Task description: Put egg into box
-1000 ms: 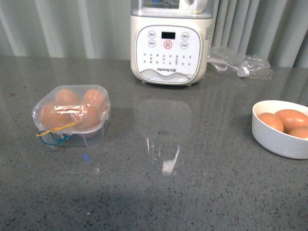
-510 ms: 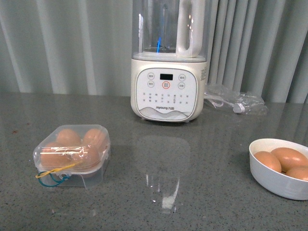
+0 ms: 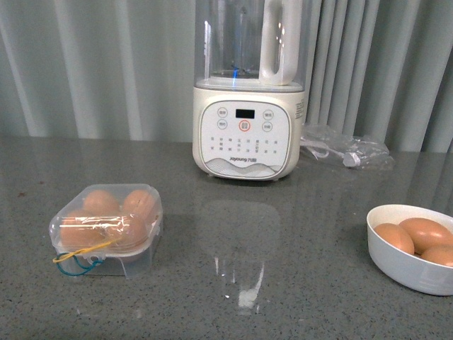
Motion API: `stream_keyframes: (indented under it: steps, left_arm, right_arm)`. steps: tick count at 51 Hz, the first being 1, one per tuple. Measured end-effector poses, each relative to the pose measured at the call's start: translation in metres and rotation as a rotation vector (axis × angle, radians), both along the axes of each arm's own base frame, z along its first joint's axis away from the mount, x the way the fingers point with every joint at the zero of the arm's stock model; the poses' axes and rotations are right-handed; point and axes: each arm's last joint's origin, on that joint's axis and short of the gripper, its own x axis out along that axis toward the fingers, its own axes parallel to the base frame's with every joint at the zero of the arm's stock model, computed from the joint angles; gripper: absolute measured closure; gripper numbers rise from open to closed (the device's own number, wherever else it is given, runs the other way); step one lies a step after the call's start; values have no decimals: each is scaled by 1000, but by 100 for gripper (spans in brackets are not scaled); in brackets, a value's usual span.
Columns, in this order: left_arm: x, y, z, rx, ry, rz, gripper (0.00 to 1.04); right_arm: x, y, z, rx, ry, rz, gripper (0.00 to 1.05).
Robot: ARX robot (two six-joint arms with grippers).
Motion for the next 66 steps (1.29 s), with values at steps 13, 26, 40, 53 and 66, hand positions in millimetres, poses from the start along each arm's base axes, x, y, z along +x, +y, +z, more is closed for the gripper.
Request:
stream_keyframes:
  steps: [13, 26, 40, 53, 66]
  left_arm:
    - [-7, 0, -1, 0, -30, 0, 101]
    - [-16, 0, 1, 0, -35, 0, 101]
    - [-24, 0, 1, 0, -37, 0, 101]
    - [-29, 0, 1, 0, -36, 0, 101]
    - [-40, 0, -2, 0, -34, 0, 101]
  right_arm:
    - [0, 0, 0, 0, 0, 0, 7]
    - [0, 0, 0, 0, 0, 0, 7]
    - [0, 0, 0, 0, 0, 0, 7]
    - [0, 0, 0, 0, 0, 0, 7]
    - [0, 0, 0, 0, 0, 0, 7]
